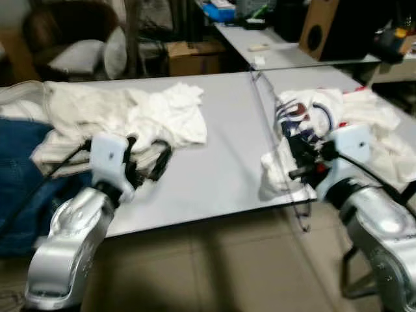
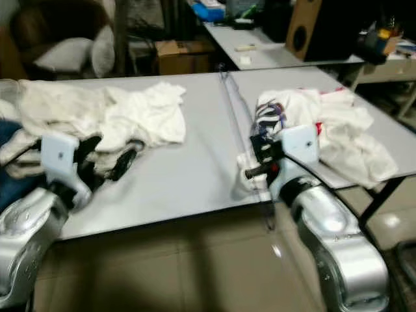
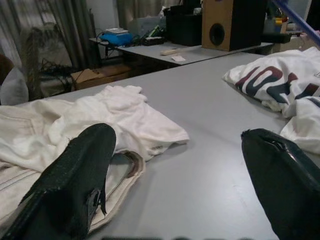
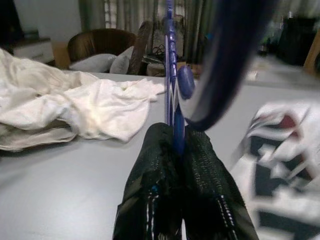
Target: Hang hanger
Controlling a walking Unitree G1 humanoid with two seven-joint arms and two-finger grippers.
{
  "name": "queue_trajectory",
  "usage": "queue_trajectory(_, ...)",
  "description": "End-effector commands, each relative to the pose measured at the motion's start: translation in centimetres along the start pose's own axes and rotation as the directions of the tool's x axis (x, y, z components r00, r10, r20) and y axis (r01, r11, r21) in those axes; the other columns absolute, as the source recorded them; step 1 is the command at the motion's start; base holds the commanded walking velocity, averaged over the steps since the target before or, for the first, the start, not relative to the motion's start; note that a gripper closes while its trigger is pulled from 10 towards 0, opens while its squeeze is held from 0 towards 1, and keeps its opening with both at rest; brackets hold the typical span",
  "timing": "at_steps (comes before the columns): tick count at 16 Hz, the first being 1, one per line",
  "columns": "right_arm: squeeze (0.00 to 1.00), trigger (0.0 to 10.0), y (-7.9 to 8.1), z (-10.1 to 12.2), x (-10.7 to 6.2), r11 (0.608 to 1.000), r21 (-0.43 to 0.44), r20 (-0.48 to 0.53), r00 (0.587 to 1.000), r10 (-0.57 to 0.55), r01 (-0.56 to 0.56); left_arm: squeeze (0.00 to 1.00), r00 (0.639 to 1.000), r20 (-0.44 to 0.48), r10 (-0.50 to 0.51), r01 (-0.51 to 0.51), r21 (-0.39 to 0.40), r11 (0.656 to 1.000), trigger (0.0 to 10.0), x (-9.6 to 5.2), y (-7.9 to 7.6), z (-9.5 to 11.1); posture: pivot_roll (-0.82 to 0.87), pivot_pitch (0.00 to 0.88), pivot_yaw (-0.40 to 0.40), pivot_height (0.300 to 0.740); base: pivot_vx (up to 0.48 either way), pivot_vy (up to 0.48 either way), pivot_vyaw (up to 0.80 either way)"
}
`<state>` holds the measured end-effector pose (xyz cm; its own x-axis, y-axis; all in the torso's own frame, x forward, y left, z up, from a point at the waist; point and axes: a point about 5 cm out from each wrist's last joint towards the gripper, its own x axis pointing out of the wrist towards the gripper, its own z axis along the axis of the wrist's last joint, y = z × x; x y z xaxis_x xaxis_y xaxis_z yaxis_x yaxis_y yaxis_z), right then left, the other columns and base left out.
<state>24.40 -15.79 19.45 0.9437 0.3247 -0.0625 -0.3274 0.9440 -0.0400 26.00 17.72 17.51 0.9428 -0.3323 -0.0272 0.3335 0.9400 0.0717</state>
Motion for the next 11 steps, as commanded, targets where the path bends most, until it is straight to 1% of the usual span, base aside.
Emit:
queue_trajectory(1, 0.00, 10.0, 0.5, -0.2, -0.1, 1.000, 0.015, -0.004, 1.000, 0.011, -0.011, 0.00, 1.000, 0.012, 0.018, -0.018, 0.011, 1.000, 10.0, 0.1, 0.4, 0.4, 0.04, 0.000, 0.015, 0.740, 0.000, 0.300, 0.00)
queue_trajectory(2, 0.00, 10.0, 0.7, -0.7, 0.1, 0.999, 0.042, -0.006, 1.000, 0.006, -0.006, 0.00, 0.999, 0.019, 0.026, -0.026, 0.010, 1.000, 10.0, 0.2, 0.3, 0.6, 0.06, 0.000, 0.008, 0.740, 0.000, 0.296, 0.00)
queue_trajectory(3, 0.00, 10.0, 0.9, -1.3, 0.4, 0.995, 0.093, -0.013, 1.000, 0.022, -0.020, 0.00, 0.999, 0.023, 0.033, -0.033, 0.002, 0.999, 10.0, 0.1, 0.0, 0.8, 0.07, 0.000, 0.000, 0.740, 0.000, 0.296, 0.00)
queue_trajectory(4, 0.00, 10.0, 1.0, -1.7, 0.6, 0.993, 0.116, -0.021, 0.999, 0.036, -0.034, 0.00, 0.999, 0.020, 0.032, -0.032, 0.004, 0.999, 10.0, 0.0, -0.1, 0.8, 0.08, 0.000, -0.003, 0.740, 0.000, 0.300, 0.00)
queue_trajectory(5, 0.00, 10.0, 1.3, -2.2, 0.8, 0.989, 0.144, -0.035, 0.998, 0.043, -0.038, 0.00, 0.999, 0.007, 0.036, -0.036, 0.009, 0.999, 10.0, -0.3, 0.0, 0.4, 0.07, 0.000, 0.003, 0.740, 0.000, 0.300, 0.00)
queue_trajectory(6, 0.00, 10.0, 1.5, -2.2, 0.7, 0.987, 0.155, -0.037, 0.999, 0.038, -0.032, 0.00, 0.999, 0.002, 0.041, -0.041, 0.010, 0.999, 10.0, -0.3, 0.3, 0.3, 0.06, 0.000, 0.007, 0.740, 0.000, 0.300, 0.00)
queue_trajectory(8, 0.00, 10.0, 1.4, -2.4, 0.4, 0.983, 0.183, -0.047, 0.999, 0.010, -0.001, 0.00, 0.999, -0.005, 0.049, -0.049, 0.020, 0.999, 10.0, 0.0, 0.6, 0.2, 0.06, 0.000, 0.006, 0.740, 0.000, 0.300, 0.00)
queue_trajectory(10, 0.00, 10.0, 1.3, -2.7, 0.5, 0.983, 0.183, -0.058, 0.998, 0.024, -0.013, 0.00, 0.999, -0.002, 0.047, -0.046, 0.016, 0.999, 10.0, -0.1, 0.2, 0.4, 0.08, 0.000, 0.004, 0.740, 0.000, 0.296, 0.00)
queue_trajectory(11, 0.00, 10.0, 1.1, -2.7, 0.7, 0.985, 0.172, -0.043, 0.999, 0.016, -0.009, 0.00, 0.999, -0.005, 0.041, -0.041, 0.014, 0.999, 10.0, -0.2, 0.1, 0.4, 0.08, 0.000, 0.009, 0.740, 0.000, 0.300, 0.00)
